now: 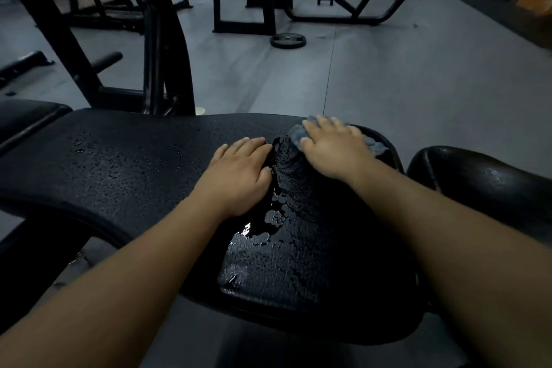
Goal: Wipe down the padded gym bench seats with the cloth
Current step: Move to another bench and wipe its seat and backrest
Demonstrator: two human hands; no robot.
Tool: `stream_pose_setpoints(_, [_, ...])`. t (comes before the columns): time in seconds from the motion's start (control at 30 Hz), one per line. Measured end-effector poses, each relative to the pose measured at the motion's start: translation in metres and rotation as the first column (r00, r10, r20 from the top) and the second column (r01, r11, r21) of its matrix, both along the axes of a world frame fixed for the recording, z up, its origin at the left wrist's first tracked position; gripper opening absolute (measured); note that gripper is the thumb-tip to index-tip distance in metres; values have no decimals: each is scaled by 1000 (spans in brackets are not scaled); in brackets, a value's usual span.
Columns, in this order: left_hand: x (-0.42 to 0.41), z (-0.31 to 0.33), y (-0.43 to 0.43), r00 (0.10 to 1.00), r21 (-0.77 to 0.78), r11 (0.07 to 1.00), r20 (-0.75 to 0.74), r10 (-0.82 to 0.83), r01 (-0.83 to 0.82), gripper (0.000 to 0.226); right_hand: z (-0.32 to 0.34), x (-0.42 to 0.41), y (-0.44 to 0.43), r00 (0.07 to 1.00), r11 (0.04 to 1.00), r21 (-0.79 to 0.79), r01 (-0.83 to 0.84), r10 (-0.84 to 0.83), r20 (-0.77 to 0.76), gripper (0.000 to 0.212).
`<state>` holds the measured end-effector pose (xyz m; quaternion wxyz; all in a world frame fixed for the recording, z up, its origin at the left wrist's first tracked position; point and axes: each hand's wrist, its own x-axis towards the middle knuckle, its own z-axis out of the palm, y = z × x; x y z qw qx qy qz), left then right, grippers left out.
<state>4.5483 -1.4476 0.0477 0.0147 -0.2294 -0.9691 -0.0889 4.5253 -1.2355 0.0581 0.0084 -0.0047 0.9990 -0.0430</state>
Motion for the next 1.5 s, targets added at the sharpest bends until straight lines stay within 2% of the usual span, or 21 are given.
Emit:
stream_pose_setpoints(0.1, [1, 0, 0, 1000, 21, 1000, -9, 1, -1, 69, 3, 24, -31, 989, 989, -21, -145, 145, -3, 55])
stream_pose_setpoints(0.2, [2, 0, -1, 1000, 34, 999, -15, -1, 2, 68, 2, 75, -9, 937, 935, -65, -349, 348, -26, 56])
stream_pose_setpoints(0.23, [2, 0, -1, 1000, 30, 1000, -14, -3, 3, 67, 2, 75, 7, 942, 939, -75, -334, 334, -15, 60])
stream_pose_setpoints(0.3, [2, 2, 0, 1000, 28, 1000, -17, 0, 1, 67, 1, 45, 30, 982, 982, -37, -187, 186, -18, 62])
stream_pose_setpoints(0.37, [0, 4, 2, 999, 26, 1000, -29, 12, -11, 67, -1, 8, 22, 999, 999, -3, -37, 37, -10, 58])
stream_pose_setpoints(0.4, [0, 5, 2, 999, 19, 1000, -40, 21, -21, 67, -1, -2, 8, 1000, 1000, -8, -23, 23, 6, 58])
stream_pose_setpoints(0.5, [4, 4, 3, 994, -17, 998, -85, 63, -65, 73, -3, 21, -28, 979, 979, -27, -202, 202, 14, 56])
stream_pose_setpoints(0.57, [8, 5, 5, 992, -17, 996, -85, 90, -92, 76, -5, 62, -17, 926, 925, -48, -377, 376, -22, 56])
stream_pose_setpoints(0.63, [13, 6, 6, 992, -4, 993, -48, 116, -116, 73, -2, 86, 11, 883, 879, -86, -468, 467, -33, 62])
stream_pose_setpoints(0.73, [21, 8, 7, 991, 2, 991, 1, 137, -137, 72, -1, 57, 37, 942, 941, -38, -336, 336, -10, 65])
stream_pose_setpoints(0.83, [30, 7, 9, 989, 5, 989, 22, 148, -148, 74, 2, 37, 2, 987, 988, -9, -156, 157, 23, 59])
stream_pose_setpoints(0.87, [32, 7, 9, 989, 7, 990, 17, 144, -144, 74, 3, 44, -14, 985, 985, -11, -173, 173, 26, 58])
stream_pose_setpoints(0.93, [30, 10, 4, 994, -18, 994, -1, 108, -108, 71, 0, 83, -32, 947, 947, -21, -321, 321, 2, 57])
stream_pose_setpoints(1.0, [23, 16, -6, 999, -85, 996, -12, 33, -34, 61, 0, 126, -19, 897, 894, -81, -441, 441, -19, 61])
stream_pose_setpoints(1.03, [21, 18, -12, 1000, -113, 994, -14, -12, 10, 58, 3, 133, -7, 899, 894, -102, -436, 439, -1, 64])
stream_pose_setpoints(1.13, [18, 13, -28, 994, -116, 988, -28, -110, 106, 64, 3, 106, 3, 984, 984, -27, -177, 178, 28, 63])
stream_pose_setpoints(1.2, [16, 6, -35, 989, -72, 987, -28, -145, 142, 72, 0, 93, -32, 1000, 1000, -2, 0, 0, 28, 57])
stream_pose_setpoints(1.23, [15, 2, -37, 987, -51, 987, -28, -155, 154, 73, -2, 95, -55, 999, 1000, -3, 29, -29, 27, 57])
stream_pose_setpoints(1.3, [12, 0, -39, 986, -18, 986, -33, -165, 164, 73, -4, 121, -87, 999, 999, -16, -41, 41, 8, 59])
stream_pose_setpoints(1.4, [9, 0, -41, 983, 19, 983, -22, -183, 183, 58, 4, 168, -83, 994, 990, -105, -94, 99, 41, 72])
stream_pose_setpoints(1.5, [8, -1, -41, 978, 33, 978, -17, -206, 206, 56, 2, 157, -65, 988, 986, -54, 156, -155, 20, 74])
